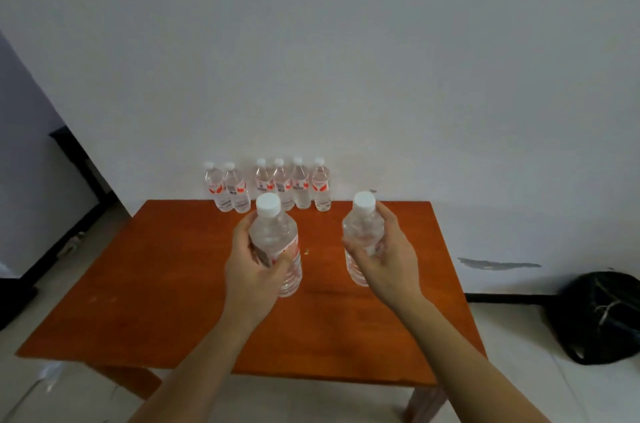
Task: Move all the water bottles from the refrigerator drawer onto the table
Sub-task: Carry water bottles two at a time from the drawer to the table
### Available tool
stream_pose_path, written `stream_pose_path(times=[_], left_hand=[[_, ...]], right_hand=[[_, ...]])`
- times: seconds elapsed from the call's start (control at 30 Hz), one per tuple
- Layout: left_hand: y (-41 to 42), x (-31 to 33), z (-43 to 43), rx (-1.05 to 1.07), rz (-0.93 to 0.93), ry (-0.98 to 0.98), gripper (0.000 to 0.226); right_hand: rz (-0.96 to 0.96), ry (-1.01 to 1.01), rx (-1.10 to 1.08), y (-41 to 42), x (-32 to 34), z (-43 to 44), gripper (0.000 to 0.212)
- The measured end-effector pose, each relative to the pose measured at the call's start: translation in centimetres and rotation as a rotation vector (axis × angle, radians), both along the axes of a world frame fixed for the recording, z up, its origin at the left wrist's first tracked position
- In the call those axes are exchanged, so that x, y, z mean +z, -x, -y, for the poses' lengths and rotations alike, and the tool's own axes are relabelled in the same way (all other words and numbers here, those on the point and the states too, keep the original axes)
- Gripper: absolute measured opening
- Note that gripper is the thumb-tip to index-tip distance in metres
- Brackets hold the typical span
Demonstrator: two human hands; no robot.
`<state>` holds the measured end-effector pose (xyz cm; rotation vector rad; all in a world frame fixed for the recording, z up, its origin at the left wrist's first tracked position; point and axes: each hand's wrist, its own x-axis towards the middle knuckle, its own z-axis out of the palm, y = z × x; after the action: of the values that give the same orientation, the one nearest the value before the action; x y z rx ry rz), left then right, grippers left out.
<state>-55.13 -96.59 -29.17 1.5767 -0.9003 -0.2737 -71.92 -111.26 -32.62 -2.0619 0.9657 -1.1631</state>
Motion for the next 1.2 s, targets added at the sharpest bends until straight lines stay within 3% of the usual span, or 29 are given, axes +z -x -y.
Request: stream_pose_path(times=[0.57, 0.87, 1.0, 1.2], left_hand=[[-16.7, -6.2, 25.9, -0.272, 0.064, -0.14, 0.07], [-17.2, -13.4, 34.7, -0.341, 0.099, -0.369, 0.068], [-16.0, -15.3, 38.6, -0.357, 0.063, -0.408, 0.059], [-15.0, -17.4, 44.4, -0.298, 0.075, -0.52, 0.064]], right_hand=[[-0.18, -0.18, -0.221, -12.5, -3.4, 18.5, 0.085], [-0.347, -0.247, -0.293, -12.5, -9.6, 25.4, 0.073], [-0.405, -0.314, -0.25, -11.9, -12.6, 29.6, 0.075], [-0.417, -0.374, -0.19, -11.6, -15.9, 35.8, 0.078]])
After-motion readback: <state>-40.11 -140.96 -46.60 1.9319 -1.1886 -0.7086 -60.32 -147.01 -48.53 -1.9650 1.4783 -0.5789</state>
